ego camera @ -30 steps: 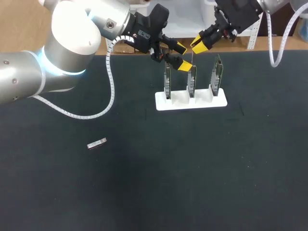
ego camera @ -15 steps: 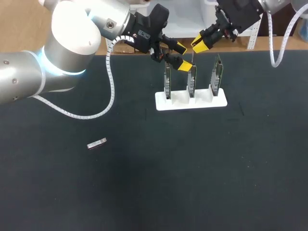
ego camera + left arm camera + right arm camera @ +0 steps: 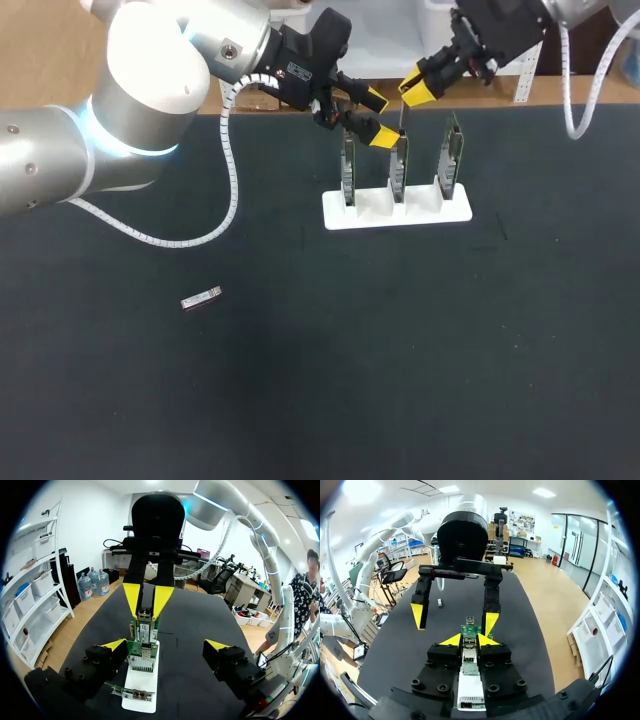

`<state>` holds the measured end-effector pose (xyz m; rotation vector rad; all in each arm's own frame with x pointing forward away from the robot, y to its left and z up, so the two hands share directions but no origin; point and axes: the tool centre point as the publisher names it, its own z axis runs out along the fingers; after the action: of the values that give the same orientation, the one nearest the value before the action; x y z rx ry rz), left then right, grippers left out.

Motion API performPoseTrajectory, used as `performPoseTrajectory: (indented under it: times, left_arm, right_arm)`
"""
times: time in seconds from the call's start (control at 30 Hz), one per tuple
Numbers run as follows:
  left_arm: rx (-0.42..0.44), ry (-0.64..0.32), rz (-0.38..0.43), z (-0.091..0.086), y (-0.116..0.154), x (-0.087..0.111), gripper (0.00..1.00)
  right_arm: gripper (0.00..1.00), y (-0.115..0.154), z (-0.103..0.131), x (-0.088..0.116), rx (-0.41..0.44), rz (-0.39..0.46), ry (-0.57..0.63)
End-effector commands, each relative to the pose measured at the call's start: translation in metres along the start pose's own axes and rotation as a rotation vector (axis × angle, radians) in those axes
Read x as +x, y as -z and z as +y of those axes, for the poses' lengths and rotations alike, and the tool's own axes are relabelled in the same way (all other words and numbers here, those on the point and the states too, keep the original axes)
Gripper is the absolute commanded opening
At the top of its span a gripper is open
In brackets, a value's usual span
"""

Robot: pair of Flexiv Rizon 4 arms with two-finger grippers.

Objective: Pick up the optical module with the left hand, and insert it into the network port with the right hand.

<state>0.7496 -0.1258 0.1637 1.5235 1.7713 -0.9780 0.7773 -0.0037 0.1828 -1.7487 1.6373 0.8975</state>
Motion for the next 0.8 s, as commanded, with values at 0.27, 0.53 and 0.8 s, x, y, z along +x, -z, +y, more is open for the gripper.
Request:
performPoseTrajectory:
  times: [0.27, 0.53, 0.8]
  left_arm:
    - [0.003, 0.002, 0.006, 0.0022, -0.0007, -0.0013, 1.0]
    - [0.003, 0.002, 0.006, 0.0022, -0.0007, -0.0013, 1.0]
    - [0.003, 0.002, 0.006, 0.0022, -0.0007, -0.0013, 1.0]
  right_arm:
    - [0.0, 0.0031, 0.0105, 0.0007, 0.017, 0.001, 0.01]
    - [0.0, 0.0006, 0.0114, 0.0046, 0.005, 0.01, 0.012]
    - [0.0, -0.0028, 0.0086, 0.0031, -0.015, 0.02, 0.015]
